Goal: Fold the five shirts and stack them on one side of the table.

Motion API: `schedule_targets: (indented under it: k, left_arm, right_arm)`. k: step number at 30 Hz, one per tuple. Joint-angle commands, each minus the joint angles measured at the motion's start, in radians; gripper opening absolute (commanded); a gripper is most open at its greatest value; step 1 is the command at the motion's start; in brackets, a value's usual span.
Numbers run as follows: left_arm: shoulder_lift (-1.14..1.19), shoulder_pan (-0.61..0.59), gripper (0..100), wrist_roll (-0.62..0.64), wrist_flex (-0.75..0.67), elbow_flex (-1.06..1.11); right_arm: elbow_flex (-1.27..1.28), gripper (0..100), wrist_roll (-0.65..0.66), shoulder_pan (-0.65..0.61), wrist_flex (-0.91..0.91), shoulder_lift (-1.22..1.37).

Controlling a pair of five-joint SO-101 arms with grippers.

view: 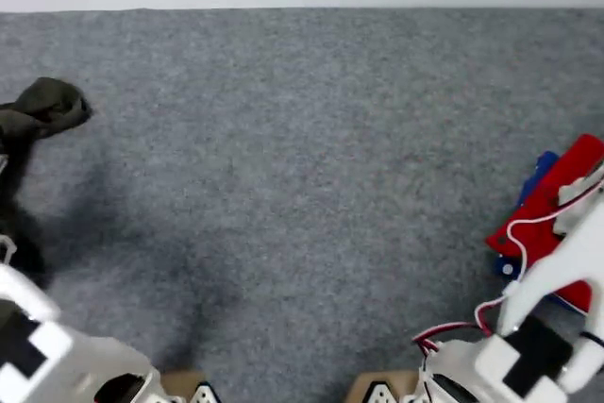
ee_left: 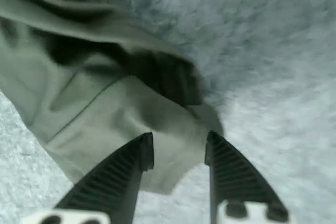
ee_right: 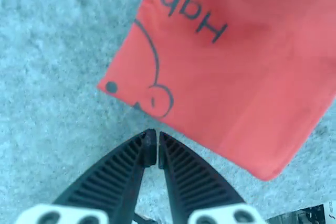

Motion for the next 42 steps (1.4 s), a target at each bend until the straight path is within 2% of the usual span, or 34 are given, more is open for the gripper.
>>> schedule_targets:
  k: [1,7,9,11,13,17,19,21,25,28,34,37,39,42]
  left_arm:
    - [0.057,-0.02,17,-0.026,-0.089,-0.048]
    - [0.229,-0.031,16,-0.023,-0.19,-0.064]
    - [0.267,-0.026,12,-0.023,-0.196,-0.065]
    - [0.284,-0.011,3,-0.025,-0.19,-0.07]
    - [0.275,0.006,1,-0.025,-0.144,-0.079]
    - [0.147,0.066,0,0.003,0.078,-0.199]
    - [0.058,0.123,0,0.091,0.157,-0.269]
    - [-0.038,0.187,0,0.201,0.178,-0.337]
    - [-0.227,0.358,0,0.431,0.176,-0.492]
    - [-0.334,0.563,0,0.542,0.176,-0.598]
    - [-0.443,1.14,0,0.568,0.127,-0.782]
    - [-0.442,1.349,0,0.568,0.118,-0.848]
    - [-0.442,1.412,0,0.568,0.123,-0.857]
    - [-0.442,1.39,0,0.568,0.167,-0.822]
  right_arm:
    - [0.025,0.9,-0.012,-0.015,0.038,-0.081]
    - [0.064,0.9,-0.012,-0.015,0.038,-0.151]
    - [0.072,0.9,-0.012,-0.015,0.038,-0.166]
    - [0.078,0.9,-0.012,-0.015,0.038,-0.177]
    - [0.078,0.9,-0.012,-0.015,0.038,-0.185]
    - [0.078,0.9,-0.012,-0.015,0.038,-0.22]
    - [0.078,0.9,-0.012,-0.015,0.038,-0.242]
    - [0.078,0.9,-0.012,-0.015,0.038,-0.26]
    - [0.08,0.9,-0.009,-0.015,0.038,-0.286]
    - [0.086,0.9,-0.009,-0.015,0.038,-0.303]
    - [0.219,0.9,-0.008,-0.015,0.038,-0.355]
    - [0.288,0.9,-0.008,-0.015,0.038,-0.4]
    - [0.322,0.9,-0.008,-0.015,0.038,-0.432]
    - [0.341,0.9,-0.006,-0.035,0.036,-0.472]
